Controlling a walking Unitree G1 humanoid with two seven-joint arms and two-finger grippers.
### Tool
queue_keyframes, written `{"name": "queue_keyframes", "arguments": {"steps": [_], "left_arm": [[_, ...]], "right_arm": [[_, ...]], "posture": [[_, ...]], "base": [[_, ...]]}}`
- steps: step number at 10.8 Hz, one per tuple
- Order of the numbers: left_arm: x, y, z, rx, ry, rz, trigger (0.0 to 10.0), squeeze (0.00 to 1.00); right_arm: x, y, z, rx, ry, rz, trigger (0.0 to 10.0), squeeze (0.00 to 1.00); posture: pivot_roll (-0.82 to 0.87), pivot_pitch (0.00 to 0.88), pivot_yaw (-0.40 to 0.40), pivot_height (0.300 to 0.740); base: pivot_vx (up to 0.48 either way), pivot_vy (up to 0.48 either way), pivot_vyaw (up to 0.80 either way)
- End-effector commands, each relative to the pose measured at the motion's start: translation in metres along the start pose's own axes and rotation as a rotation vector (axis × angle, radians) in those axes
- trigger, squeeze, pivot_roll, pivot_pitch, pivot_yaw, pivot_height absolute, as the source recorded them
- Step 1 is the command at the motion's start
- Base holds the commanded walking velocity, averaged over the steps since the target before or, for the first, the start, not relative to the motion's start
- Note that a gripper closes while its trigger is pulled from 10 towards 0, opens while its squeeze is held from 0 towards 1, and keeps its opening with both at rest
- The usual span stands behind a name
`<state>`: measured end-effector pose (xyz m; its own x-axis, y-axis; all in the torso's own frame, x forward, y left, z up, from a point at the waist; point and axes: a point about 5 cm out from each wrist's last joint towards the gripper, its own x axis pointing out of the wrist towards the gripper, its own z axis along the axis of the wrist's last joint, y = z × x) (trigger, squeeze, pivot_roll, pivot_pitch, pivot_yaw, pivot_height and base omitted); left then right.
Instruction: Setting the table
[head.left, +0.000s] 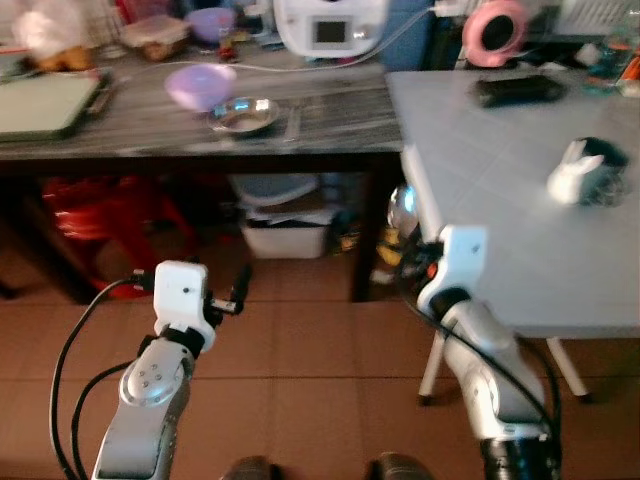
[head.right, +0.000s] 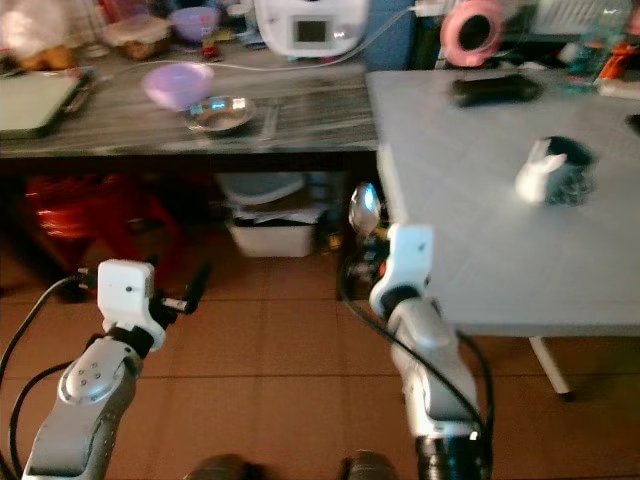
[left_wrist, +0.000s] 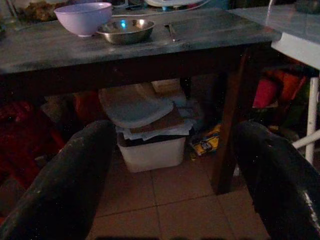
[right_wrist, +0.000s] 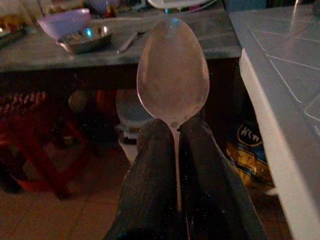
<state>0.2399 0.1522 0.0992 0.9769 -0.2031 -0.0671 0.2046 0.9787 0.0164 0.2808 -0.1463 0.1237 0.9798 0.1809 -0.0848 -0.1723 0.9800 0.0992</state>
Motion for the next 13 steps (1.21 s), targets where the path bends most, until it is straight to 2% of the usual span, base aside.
{"name": "queue_keyframes", "arguments": {"steps": [1, 2, 3, 13], "left_arm": [[0.003, -0.0065, 0.0018, 0.016, -0.011, -0.029, 10.0, 0.0], [0.0032, -0.0069, 0.0019, 0.018, -0.013, -0.032, 10.0, 0.0], [0.0052, -0.009, 0.004, 0.013, -0.022, -0.039, 10.0, 0.0], [0.0091, -0.015, 0.0053, 0.023, -0.041, -0.062, 10.0, 0.0]], "right_arm": [[-0.0035, -0.0097, 0.0035, -0.002, -0.022, -0.039, 8.4, 0.0], [-0.0036, -0.0099, 0.0033, -0.004, -0.022, -0.042, 8.4, 0.0], [-0.0039, -0.0102, 0.003, -0.01, -0.027, -0.045, 10.0, 0.0], [-0.0024, -0.0114, 0.0047, -0.012, -0.047, -0.06, 10.0, 0.0]], "posture": [[-0.04, 0.012, 0.051, 0.74], [-0.04, 0.011, 0.051, 0.74], [-0.04, 0.012, 0.052, 0.74], [-0.05, 0.009, 0.054, 0.74]], "base": [[0.48, 0.0, 0.0], [0.48, 0.0, 0.0], [0.48, 0.0, 0.0], [0.48, 0.0, 0.0]]}}
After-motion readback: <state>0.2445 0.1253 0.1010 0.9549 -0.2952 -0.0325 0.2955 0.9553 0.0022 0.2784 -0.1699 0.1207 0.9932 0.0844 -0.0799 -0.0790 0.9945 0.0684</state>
